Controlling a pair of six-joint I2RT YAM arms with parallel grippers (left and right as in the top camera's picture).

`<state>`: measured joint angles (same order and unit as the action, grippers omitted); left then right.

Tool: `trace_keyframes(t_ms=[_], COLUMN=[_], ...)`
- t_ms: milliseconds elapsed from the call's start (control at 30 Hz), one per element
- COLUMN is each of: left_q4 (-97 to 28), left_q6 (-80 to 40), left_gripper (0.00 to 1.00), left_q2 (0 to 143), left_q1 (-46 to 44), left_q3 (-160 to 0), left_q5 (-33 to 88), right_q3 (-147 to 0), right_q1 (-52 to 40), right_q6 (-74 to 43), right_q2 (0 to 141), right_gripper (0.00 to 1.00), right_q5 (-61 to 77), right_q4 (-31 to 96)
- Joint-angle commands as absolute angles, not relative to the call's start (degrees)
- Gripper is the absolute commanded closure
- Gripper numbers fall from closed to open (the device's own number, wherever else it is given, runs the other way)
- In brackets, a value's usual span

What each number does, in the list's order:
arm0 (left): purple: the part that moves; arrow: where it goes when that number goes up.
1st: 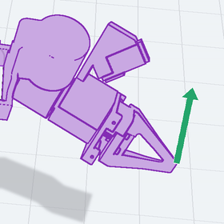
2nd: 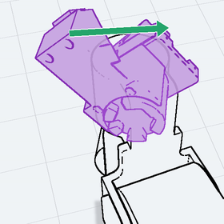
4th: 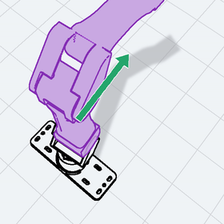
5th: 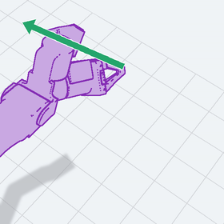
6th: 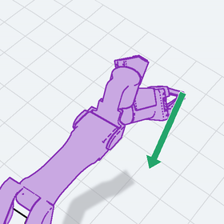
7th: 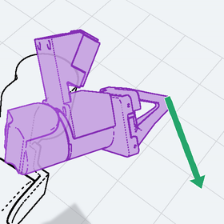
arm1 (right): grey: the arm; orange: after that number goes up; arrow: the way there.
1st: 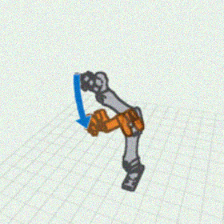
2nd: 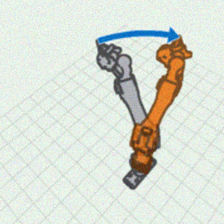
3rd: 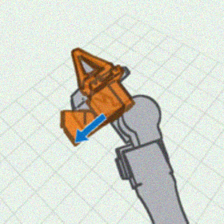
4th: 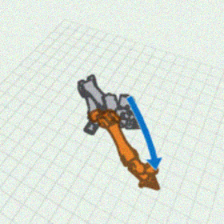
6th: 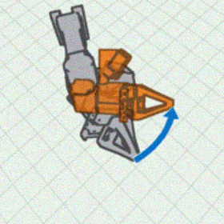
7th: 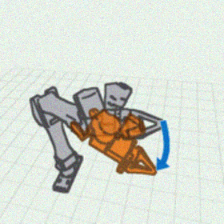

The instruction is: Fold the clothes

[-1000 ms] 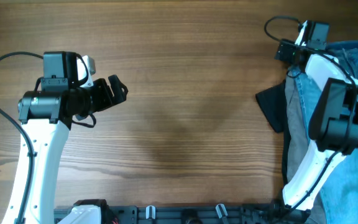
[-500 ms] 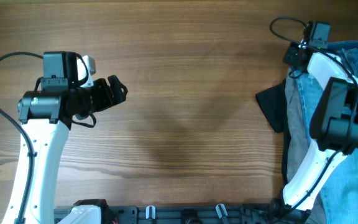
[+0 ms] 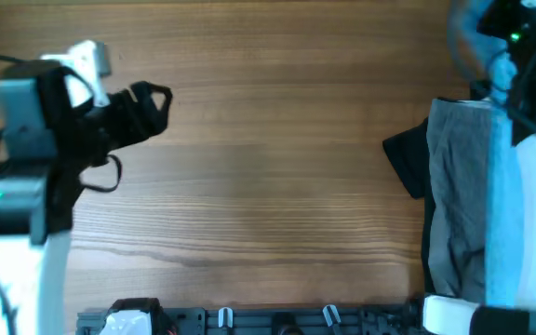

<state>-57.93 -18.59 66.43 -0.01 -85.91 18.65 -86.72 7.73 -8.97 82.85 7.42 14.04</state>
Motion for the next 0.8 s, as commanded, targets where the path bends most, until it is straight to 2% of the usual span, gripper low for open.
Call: trace_keyframes(t_ms=[0, 200, 233, 267, 300, 367, 400, 533, 700, 767], left_q4=[-57.9, -57.9, -57.9, -57.9, -57.9, -58.0, -58.0, -58.4, -64.0, -66.2], left_q6=[-18.7, -18.7, -18.7, -18.7, -18.7, -18.6, -18.6, -18.5, -15.8, -13.0], left_gripper=[0.17, 0.03, 0.01, 0.0, 0.0, 0.0, 0.0, 0.0, 0.0, 0.03], left_q2=[60.0, 51.3, 50.0, 49.0, 48.3, 47.7, 47.7, 49.2, 57.9, 64.8], left_q1=[-0.1, -0.1, -0.1, -0.1, -0.1, -0.1, -0.1, -0.1, -0.2, -0.2], left_q3=[-93.3, -99.0, -99.6, -100.0, -100.3, -100.4, -100.4, -100.4, -100.4, -100.4], left_q5=[14.0, 3.1, 1.1, -0.1, -0.9, -1.0, -1.0, -0.8, 3.9, 7.9], right_q3=[-94.3, -95.3, -95.3, -95.3, -95.3, -95.3, -95.3, -95.3, -95.4, -95.4], right_q1=[-5.5, -33.8, -39.7, -45.1, -48.7, -52.9, -53.0, -48.2, -36.4, -30.5], right_q6=[-12.1, -13.6, -13.7, -13.2, -12.8, -12.6, -12.5, -12.1, -18.3, -20.5], right_q2=[79.7, 83.8, 85.5, 87.5, 89.0, 91.0, 91.1, 87.8, 77.7, 73.4], right_gripper=[0.96, 0.95, 0.88, 0.51, 0.26, 0.03, 0.0, 0.0, 0.0, 0.0], right_q5=[14.3, 14.9, 14.9, 14.5, 13.1, 6.8, 5.1, 0.3, -0.2, 0.0], right_q4=[11.2, 10.9, 11.8, 12.9, 14.0, 17.3, 18.3, 21.5, 27.0, 30.3])
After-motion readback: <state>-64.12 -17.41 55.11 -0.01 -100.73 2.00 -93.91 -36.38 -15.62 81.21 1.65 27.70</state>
